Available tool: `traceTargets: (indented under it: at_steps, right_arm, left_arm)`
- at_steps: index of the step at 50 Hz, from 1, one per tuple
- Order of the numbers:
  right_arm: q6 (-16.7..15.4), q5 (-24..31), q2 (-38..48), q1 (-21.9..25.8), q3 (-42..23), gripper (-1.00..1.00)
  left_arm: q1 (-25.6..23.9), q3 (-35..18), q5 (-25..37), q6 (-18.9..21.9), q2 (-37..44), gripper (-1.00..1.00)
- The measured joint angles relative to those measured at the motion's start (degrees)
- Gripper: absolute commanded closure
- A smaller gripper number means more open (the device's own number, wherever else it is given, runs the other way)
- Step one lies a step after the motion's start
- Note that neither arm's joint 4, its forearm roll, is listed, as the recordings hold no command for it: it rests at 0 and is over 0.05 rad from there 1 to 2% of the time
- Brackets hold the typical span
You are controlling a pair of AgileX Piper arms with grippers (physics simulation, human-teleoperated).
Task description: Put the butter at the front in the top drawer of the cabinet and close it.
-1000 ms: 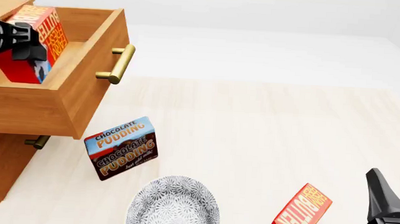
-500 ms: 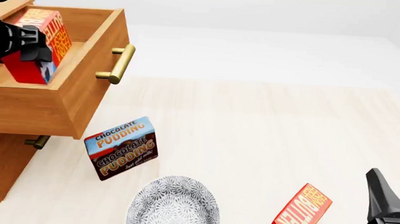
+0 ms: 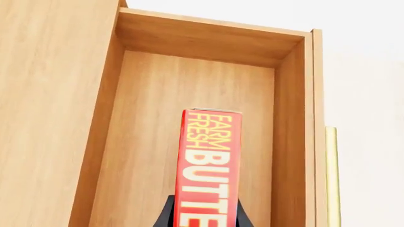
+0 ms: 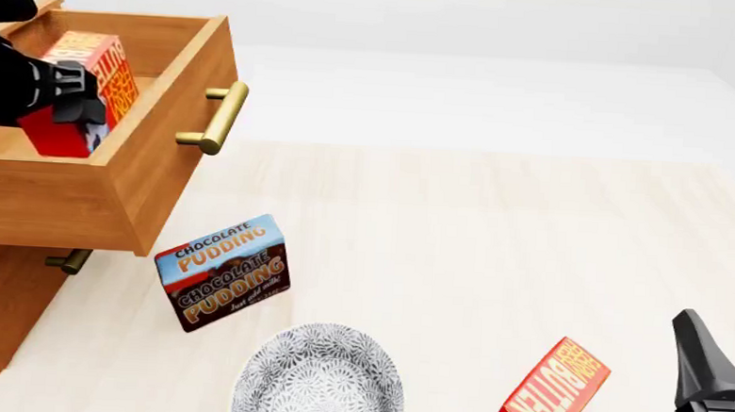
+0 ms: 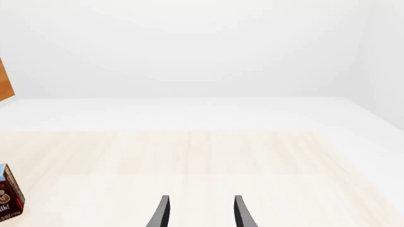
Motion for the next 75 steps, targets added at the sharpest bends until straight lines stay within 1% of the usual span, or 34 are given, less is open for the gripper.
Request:
traceTargets:
  at_steps: [42, 43, 55, 75]
  right_arm:
    - [0.0, 0.0, 0.0, 0.0, 0.0, -1.0]
    - [0.0, 0.0, 0.0, 0.0, 0.0, -1.0]
    - [0.0, 0.0, 0.0, 0.0, 0.0, -1.0]
    - [0.0, 0.0, 0.0, 0.0, 0.0, -1.0]
  left_arm:
    - [0.16, 2.0, -1.76, -0.92, 0.22, 1.0]
    - [0.13, 1.98, -1.73, -0.98, 0.23, -1.0]
    - [-0.22, 0.58, -0.85, -0.18, 0.1, -1.0]
    - [0.26, -2.81, 2.32, 1.58, -0.97, -1.0]
